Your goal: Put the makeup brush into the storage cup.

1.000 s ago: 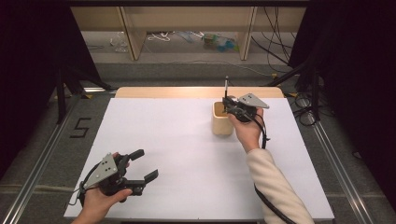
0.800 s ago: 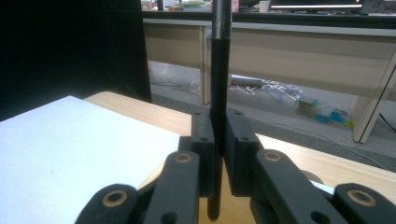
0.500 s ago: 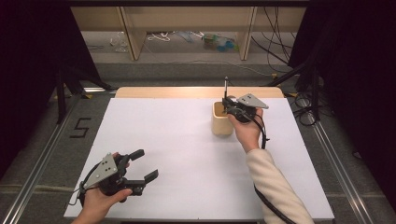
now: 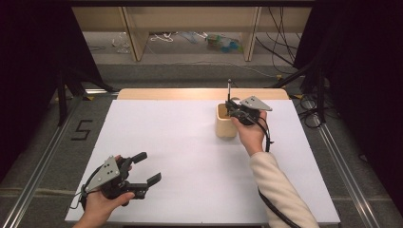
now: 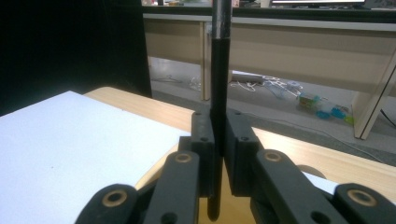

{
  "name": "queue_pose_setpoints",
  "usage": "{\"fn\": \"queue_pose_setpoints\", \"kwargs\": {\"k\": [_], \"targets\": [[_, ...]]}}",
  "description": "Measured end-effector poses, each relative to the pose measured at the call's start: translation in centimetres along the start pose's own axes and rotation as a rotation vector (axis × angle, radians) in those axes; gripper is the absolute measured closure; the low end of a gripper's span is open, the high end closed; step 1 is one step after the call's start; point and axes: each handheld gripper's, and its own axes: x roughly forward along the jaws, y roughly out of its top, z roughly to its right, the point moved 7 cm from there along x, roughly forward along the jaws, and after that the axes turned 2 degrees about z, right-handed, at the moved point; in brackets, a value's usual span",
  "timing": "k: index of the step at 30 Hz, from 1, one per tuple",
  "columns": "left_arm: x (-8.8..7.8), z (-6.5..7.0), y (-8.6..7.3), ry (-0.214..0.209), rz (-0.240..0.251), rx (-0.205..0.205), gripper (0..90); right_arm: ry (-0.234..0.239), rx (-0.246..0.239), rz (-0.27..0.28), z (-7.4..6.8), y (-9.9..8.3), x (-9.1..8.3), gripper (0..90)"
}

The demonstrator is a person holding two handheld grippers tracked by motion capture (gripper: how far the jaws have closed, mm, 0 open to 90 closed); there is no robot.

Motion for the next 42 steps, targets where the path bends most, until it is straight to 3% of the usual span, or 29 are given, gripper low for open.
{"fn": "queue_pose_setpoints", "kwargs": {"k": [42], "targets": [[-0.01,-0.01,0.0,0.001,-0.001,0.001,13.1,-0.013,0.002,-0.038,0.21,-0.73,0.1,83.7]]}}
